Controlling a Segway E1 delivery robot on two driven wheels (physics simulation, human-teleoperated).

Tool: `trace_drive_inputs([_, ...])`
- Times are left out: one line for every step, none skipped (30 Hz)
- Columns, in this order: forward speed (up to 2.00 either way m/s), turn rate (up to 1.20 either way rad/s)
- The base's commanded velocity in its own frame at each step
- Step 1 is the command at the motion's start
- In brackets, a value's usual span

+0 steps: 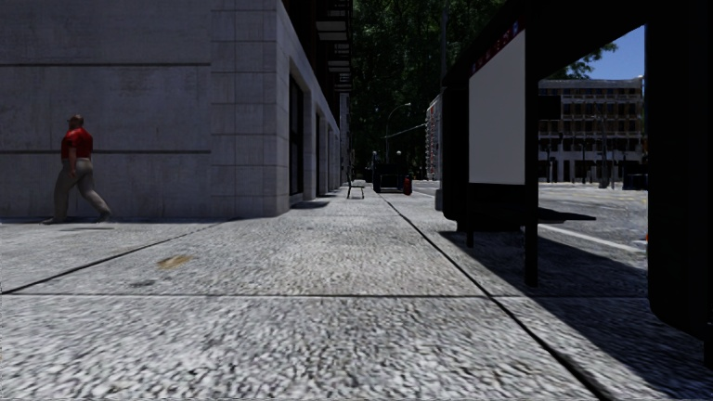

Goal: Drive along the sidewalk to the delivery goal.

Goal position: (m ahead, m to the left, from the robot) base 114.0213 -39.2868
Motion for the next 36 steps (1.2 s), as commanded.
trace_drive_inputs([2.0, 0.0])
trace_drive_inputs([2.0, 0.0])
trace_drive_inputs([2.0, 0.0])
trace_drive_inputs([2.0, 0.0])
trace_drive_inputs([2.0, 0.0])
trace_drive_inputs([2.0, 0.0])
trace_drive_inputs([2.0, 0.0])
trace_drive_inputs([2.0, 0.0])
trace_drive_inputs([2.0, 0.0])
trace_drive_inputs([2.0, 0.0])
trace_drive_inputs([2.0, 0.0])
trace_drive_inputs([2.0, 0.0])
trace_drive_inputs([2.0, 0.0])
trace_drive_inputs([2.0, 0.0])
trace_drive_inputs([2.0, 0.0])
trace_drive_inputs([2.0, 0.0])
trace_drive_inputs([2.0, 0.0])
trace_drive_inputs([2.0, 0.0])
trace_drive_inputs([2.0, 0.0])
trace_drive_inputs([2.0, 0.0])
trace_drive_inputs([2.0, 0.0])
trace_drive_inputs([2.0, 0.0])
trace_drive_inputs([2.0, 0.0])
trace_drive_inputs([2.0, 0.0])
trace_drive_inputs([2.0, 0.0])
trace_drive_inputs([2.0, 0.0])
trace_drive_inputs([2.0, 0.0])
trace_drive_inputs([2.0, 0.0])
trace_drive_inputs([2.0, 0.0])
trace_drive_inputs([2.0, 0.0])
trace_drive_inputs([2.0, 0.0])
trace_drive_inputs([2.0, 0.0])
trace_drive_inputs([2.0, 0.0])
trace_drive_inputs([2.0, 0.0])
trace_drive_inputs([2.0, 0.0])
trace_drive_inputs([2.0, 0.0])
